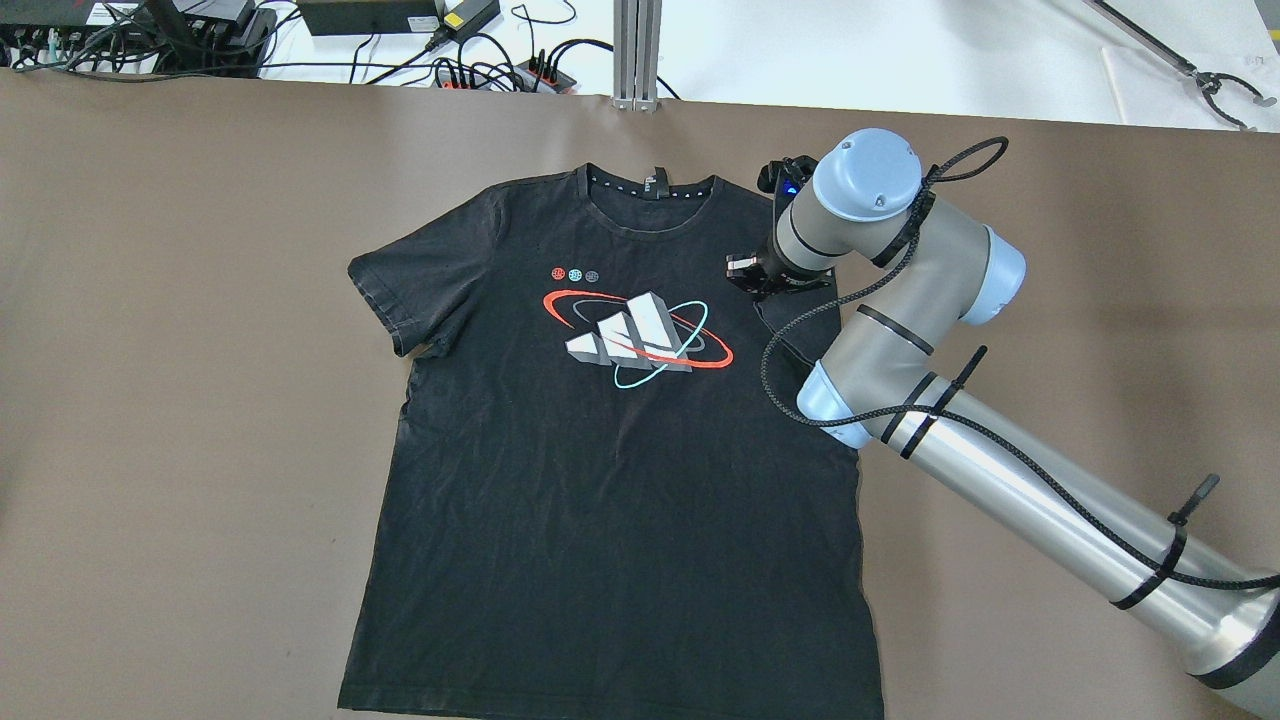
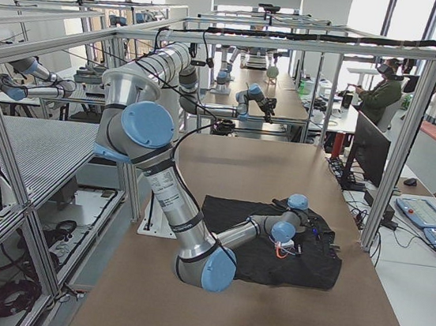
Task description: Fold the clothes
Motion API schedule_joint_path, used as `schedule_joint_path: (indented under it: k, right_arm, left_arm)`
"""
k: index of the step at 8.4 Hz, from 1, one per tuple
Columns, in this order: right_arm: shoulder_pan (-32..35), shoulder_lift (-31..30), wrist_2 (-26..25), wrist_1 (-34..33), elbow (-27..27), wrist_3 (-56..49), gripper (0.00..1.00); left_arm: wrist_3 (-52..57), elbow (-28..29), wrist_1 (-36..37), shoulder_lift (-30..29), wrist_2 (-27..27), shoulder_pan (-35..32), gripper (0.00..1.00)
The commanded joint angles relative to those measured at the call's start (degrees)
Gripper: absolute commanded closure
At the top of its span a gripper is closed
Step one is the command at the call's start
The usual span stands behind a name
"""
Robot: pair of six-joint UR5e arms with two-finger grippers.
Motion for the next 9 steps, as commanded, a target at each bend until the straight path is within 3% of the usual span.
schedule_joint_path:
  k: [1, 7, 8, 9]
  right_arm:
    - [-0.47, 0.2, -0.38, -0.02, -0.19, 0.96, 1.0]
    - [-1.62, 1.17, -4.42, 0.24, -2.38, 2.45, 1.0]
    - [-2.05, 1.26, -5.99, 0.33, -2.48, 2.45, 0.8]
    - [-2.49, 1.34, -7.05, 0.24, -2.57, 2.45, 0.07]
  left_arm:
    - [0.0, -0.09, 0.01, -0.21, 0.02, 0.0, 0.07]
    - [0.0, -0.01, 0.01, -0.12, 0.02, 0.0, 0.06]
    - [0.0, -0.01, 0.01, -0.12, 0.02, 0.0, 0.06]
    - [0.0, -0.09, -0.08, -0.03, 0.02, 0.0, 0.06]
